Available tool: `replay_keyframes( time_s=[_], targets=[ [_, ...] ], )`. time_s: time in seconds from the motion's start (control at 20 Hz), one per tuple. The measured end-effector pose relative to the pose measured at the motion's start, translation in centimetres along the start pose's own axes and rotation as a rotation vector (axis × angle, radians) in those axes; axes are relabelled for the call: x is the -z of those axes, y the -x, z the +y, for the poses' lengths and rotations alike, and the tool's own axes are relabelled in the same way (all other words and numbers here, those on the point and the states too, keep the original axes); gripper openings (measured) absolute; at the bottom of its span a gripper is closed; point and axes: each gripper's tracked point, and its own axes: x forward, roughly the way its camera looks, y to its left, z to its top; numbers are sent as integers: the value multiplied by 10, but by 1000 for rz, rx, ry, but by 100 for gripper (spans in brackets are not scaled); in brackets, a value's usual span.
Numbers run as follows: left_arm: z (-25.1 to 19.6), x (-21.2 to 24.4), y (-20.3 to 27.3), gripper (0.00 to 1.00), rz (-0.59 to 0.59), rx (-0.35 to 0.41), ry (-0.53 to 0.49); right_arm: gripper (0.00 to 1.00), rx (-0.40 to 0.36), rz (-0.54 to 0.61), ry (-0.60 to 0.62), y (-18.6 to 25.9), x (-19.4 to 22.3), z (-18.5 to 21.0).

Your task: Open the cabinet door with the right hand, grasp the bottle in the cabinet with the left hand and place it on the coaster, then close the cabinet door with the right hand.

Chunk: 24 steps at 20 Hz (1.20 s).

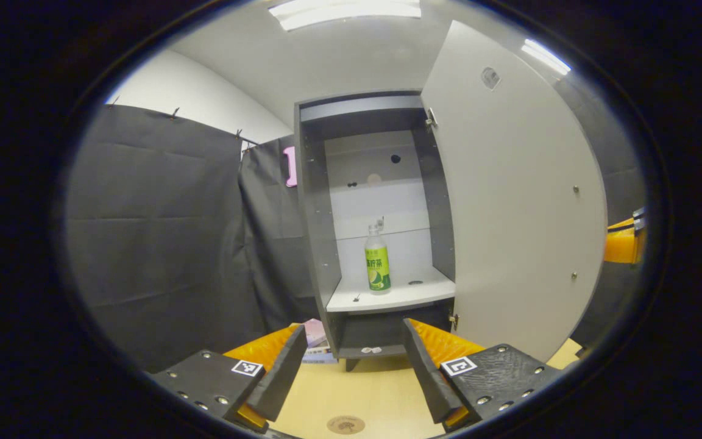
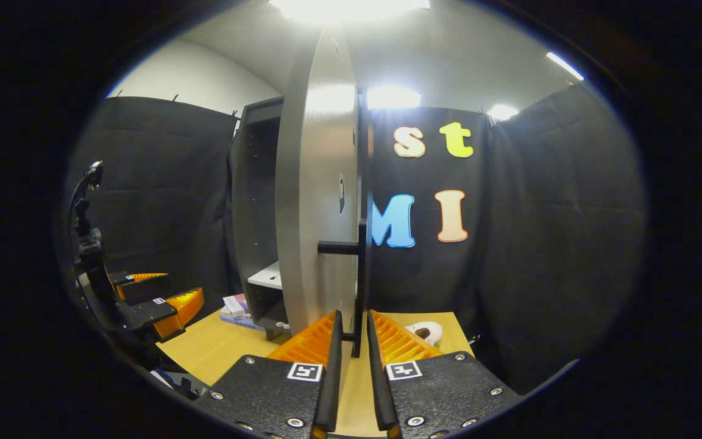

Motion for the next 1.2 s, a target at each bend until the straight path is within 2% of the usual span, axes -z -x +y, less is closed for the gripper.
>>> replay_keyframes(
  time_s=[0.15,0.2,0.25,0.3,0.45,0.55,0.6,0.65,0.75,0.85,1.05,1.2],
  targets=[
    [-4,-11,-27,92,-45,18,-10,34,41,-15,-12,0,-2,-14],
    [-7,-11,-41,92,-50,28,-6,52,86,-11,-17,0,0,-24],
    [-7,-10,-57,90,-50,29,3,60,98,-19,-28,2,-2,-27],
    [-10,-6,-75,90,-46,40,25,74,124,-40,-39,6,-7,-33],
    [-14,-6,-131,90,-46,63,77,85,268,-142,-45,17,-23,-65],
    [-16,2,-168,90,-17,53,87,87,390,-158,-71,14,-22,-92],
    [-20,3,-188,90,-11,58,101,91,443,-117,-88,17,-14,-101],
    [-22,2,-207,90,-15,58,110,89,469,-71,-109,21,-4,-103],
    [-21,2,-243,90,-20,48,89,93,510,-16,-136,30,4,-104],
    [-24,-1,-276,90,-31,49,73,93,557,-8,-114,31,0,-108],
    [-35,6,-331,92,-6,86,119,93,616,28,-78,29,10,-115],
    [-39,-5,-366,90,-55,99,108,93,660,60,-38,30,16,-115]
  ],
)
